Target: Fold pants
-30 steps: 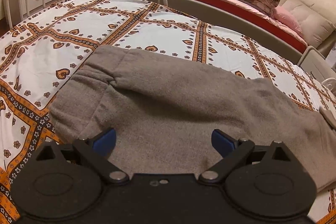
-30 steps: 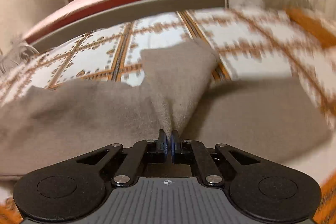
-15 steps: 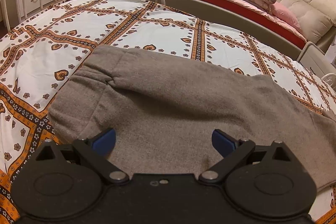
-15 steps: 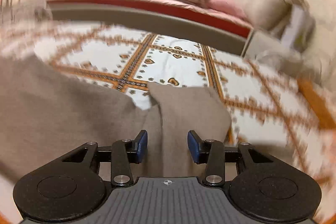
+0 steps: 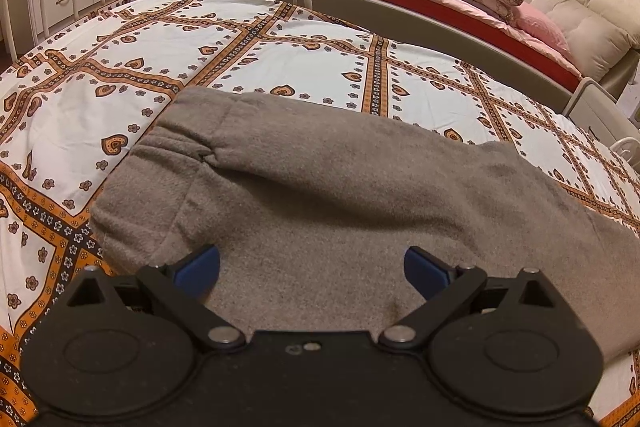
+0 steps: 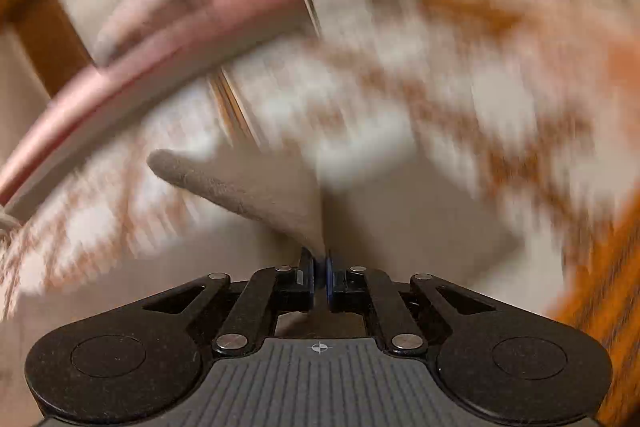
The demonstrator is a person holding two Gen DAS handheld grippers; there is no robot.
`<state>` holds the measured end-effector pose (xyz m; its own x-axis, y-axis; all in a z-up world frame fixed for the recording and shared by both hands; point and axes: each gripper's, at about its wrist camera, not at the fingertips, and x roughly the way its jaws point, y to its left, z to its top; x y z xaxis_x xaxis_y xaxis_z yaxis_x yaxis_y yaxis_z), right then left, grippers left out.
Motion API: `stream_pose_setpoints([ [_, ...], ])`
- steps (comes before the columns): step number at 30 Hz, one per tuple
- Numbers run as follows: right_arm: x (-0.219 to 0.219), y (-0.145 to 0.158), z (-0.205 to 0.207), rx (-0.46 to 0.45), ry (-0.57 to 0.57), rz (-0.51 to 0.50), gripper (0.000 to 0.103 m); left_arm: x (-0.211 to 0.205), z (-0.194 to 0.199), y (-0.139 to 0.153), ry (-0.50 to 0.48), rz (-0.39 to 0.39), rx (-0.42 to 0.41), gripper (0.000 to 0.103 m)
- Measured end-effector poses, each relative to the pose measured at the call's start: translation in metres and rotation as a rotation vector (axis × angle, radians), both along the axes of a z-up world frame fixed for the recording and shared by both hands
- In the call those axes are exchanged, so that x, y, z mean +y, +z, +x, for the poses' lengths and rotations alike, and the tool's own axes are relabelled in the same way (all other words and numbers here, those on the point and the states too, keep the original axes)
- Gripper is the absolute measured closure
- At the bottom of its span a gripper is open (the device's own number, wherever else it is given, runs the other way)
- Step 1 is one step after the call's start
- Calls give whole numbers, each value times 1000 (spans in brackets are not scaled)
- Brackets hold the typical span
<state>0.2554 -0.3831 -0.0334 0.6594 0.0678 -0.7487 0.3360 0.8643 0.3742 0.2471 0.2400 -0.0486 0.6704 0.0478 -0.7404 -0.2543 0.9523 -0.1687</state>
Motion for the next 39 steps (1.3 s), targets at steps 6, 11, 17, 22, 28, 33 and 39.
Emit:
stream_pose_setpoints([
  [6,-10,3,-7,-59,27,-95,40,1,0,1,13,-6,-3,10],
  [11,44,19,0,-142,271,-479,38,-2,1,0,15,8,1,10],
  [17,117,-13,4,-134,582,-842,38,-2,0,0,9,12,0,10],
  [22,136,-38,20,-108,662,-932,59,1,-1,1,11,-1,-6,10],
  [28,129,-43,38,-56,624,-868,79,7,-9,7,47,-20,-38,10],
  [33,103,-6,28,-177,468,-711,94,6,-12,8,33,13,-25,10],
  [39,-4,42,-8,-320,53,-296,94,7,-13,7,23,15,-23,10],
])
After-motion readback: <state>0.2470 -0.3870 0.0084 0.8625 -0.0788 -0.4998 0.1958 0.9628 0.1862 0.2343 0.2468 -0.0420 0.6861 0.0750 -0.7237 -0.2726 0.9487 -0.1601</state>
